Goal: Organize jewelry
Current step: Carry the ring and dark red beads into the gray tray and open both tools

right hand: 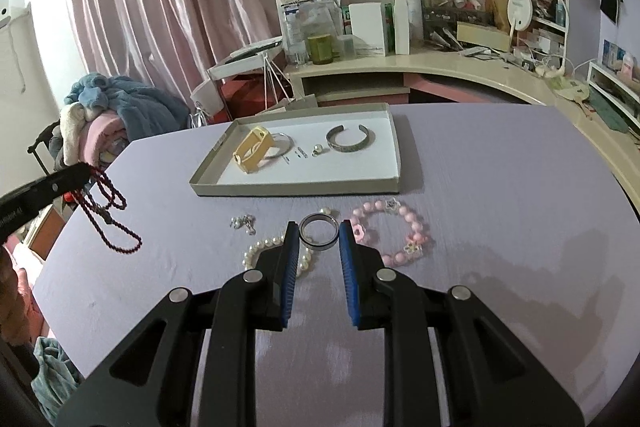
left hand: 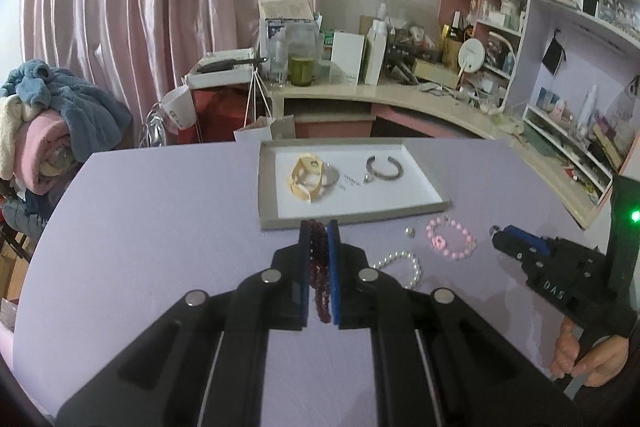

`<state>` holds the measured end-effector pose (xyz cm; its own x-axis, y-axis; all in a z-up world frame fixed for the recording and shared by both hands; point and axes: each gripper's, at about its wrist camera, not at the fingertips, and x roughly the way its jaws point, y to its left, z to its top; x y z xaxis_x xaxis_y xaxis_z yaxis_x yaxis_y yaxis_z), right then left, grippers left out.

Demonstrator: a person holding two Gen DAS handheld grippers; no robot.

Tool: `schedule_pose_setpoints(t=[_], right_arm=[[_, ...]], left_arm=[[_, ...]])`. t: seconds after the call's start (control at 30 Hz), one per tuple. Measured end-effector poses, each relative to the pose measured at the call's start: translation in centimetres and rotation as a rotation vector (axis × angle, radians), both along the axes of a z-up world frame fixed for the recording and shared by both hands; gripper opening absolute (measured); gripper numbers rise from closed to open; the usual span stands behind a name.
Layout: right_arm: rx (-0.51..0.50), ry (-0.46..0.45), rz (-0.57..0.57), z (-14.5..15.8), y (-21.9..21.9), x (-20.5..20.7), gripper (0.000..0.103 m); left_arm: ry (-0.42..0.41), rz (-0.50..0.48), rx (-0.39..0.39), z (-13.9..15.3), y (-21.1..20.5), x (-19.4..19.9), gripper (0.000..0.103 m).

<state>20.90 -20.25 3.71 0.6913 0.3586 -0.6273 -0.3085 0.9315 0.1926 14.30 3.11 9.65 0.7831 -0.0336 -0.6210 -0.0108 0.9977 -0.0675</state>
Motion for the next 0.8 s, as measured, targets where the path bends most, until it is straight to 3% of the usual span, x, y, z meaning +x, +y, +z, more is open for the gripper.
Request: schedule_pose_setpoints(t=[0.37, 0.63, 0.8], right_arm=[[-0.007, -0.031, 0.002, 1.6, 0.8, 2.7, 0.021], [0.004, -0.075, 0.0, 3.6, 2.1, 8.1, 0.021], [-0.009, -0.016, 0.004, 1.0, 3.3, 12.8, 0.021]], left_arm=[[-0.015, 0.015, 0.009, 1.4, 0.3, 2.9, 0.008], [-0.042, 0.027, 0.011, 3.1, 0.5, 7.7, 0.008], [-0.048, 0.041, 0.008, 3.0, 1.0, 11.9, 0.008]])
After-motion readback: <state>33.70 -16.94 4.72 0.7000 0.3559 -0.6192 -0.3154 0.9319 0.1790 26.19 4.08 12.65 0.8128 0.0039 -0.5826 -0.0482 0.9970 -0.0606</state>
